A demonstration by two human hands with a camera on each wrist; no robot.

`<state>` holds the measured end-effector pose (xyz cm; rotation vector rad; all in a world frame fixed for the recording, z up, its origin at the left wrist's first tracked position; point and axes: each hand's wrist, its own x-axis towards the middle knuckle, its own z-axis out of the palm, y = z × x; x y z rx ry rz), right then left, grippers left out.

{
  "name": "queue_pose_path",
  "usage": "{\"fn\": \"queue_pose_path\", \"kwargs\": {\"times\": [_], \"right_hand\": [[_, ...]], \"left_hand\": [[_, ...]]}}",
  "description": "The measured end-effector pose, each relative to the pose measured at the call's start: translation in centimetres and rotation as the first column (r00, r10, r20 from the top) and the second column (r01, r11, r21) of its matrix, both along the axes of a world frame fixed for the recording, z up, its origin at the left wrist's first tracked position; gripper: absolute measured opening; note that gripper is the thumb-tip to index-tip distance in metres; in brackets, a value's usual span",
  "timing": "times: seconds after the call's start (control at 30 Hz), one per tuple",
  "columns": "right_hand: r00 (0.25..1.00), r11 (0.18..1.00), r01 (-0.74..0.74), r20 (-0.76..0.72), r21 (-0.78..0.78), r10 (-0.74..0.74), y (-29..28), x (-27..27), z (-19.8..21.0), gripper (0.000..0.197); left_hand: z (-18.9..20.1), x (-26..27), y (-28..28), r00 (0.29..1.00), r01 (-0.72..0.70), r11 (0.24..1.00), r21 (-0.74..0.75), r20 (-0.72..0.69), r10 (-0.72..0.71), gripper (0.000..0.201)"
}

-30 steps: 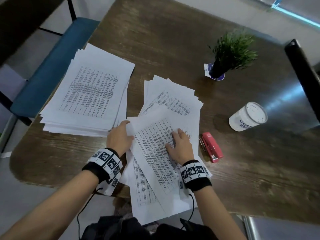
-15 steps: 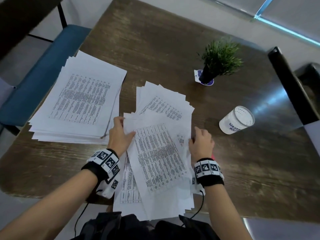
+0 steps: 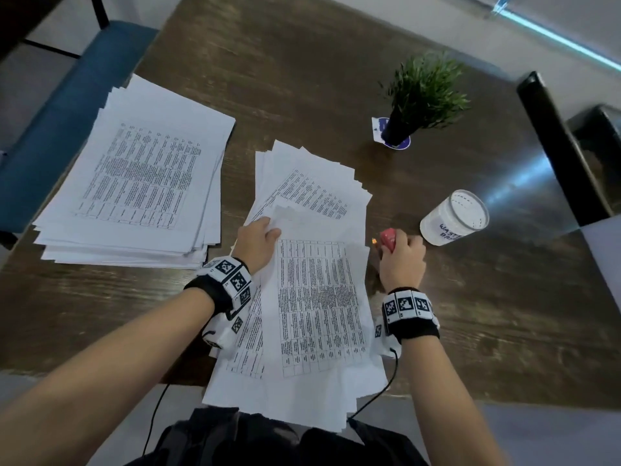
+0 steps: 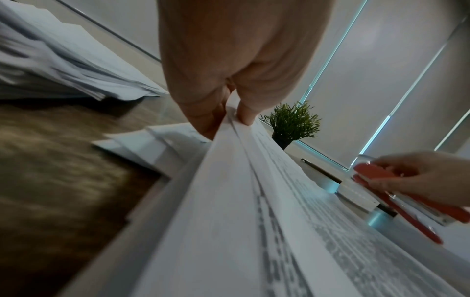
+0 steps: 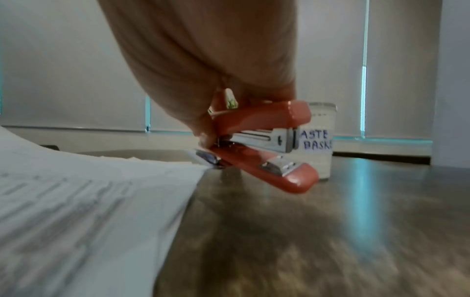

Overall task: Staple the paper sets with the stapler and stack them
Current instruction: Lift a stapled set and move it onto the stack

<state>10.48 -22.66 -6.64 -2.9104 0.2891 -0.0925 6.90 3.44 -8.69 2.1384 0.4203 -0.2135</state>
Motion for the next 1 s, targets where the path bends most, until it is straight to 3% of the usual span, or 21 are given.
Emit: {"fn": "queue_pose_path", "kwargs": {"times": [0.1, 0.2, 0.3, 0.37, 0.43, 0.67, 0.77, 1.0], "right_hand": [[0.995, 0.998, -0.045, 0.087, 0.052, 0.040, 0.9, 0.1, 1.1, 0.040], [0.993, 0.986, -0.103, -0.036, 0.129, 0.109, 2.2, -0.4, 1.1, 0.042], [0.971, 0.978, -0.114, -0.186, 0.173, 0.146, 3.6, -1.4, -0.4, 0.041], [0.954, 0.978, -0.121, -0.254, 0.169, 0.161, 4.3, -2.2, -1.6, 0.040], [0.941, 0.978, -0.157, -0.281, 0.135, 0.190, 5.1, -2.8, -2.6, 0.038], [0.921, 0.968, -0.247, -0.302, 0.041, 0.247, 7.8, -3.0, -3.1, 0.041], [0.915, 0.964, -0.264, -0.305, 0.042, 0.264, 8.2, -2.7, -3.1, 0.034], [0.903, 0.945, -0.316, -0.281, 0.079, 0.325, 8.2, -2.5, -2.1, 0.029]], "left_hand": [[-0.3, 0.2, -1.5, 0.993, 0.101, 0.994, -0.032, -0.063, -0.103, 0.051], [-1.2, -0.6, -2.8, 0.980, 0.185, 0.983, 0.006, -0.077, -0.184, 0.070], [-1.9, -1.4, -3.4, 0.977, 0.195, 0.956, 0.217, 0.043, -0.209, 0.087], [-2.1, -1.6, -3.4, 0.945, 0.277, 0.876, 0.395, 0.055, -0.323, 0.074], [-2.2, -1.7, -3.4, 0.898, 0.403, 0.774, 0.488, -0.048, -0.437, 0.065], [-2.2, -1.8, -3.1, 0.802, 0.587, 0.594, 0.549, -0.293, -0.521, 0.090], [-2.4, -1.7, -2.8, 0.778, 0.620, 0.571, 0.538, -0.325, -0.538, 0.096], [-2.5, -1.4, -3.0, 0.786, 0.611, 0.594, 0.523, -0.313, -0.532, 0.097]]}}
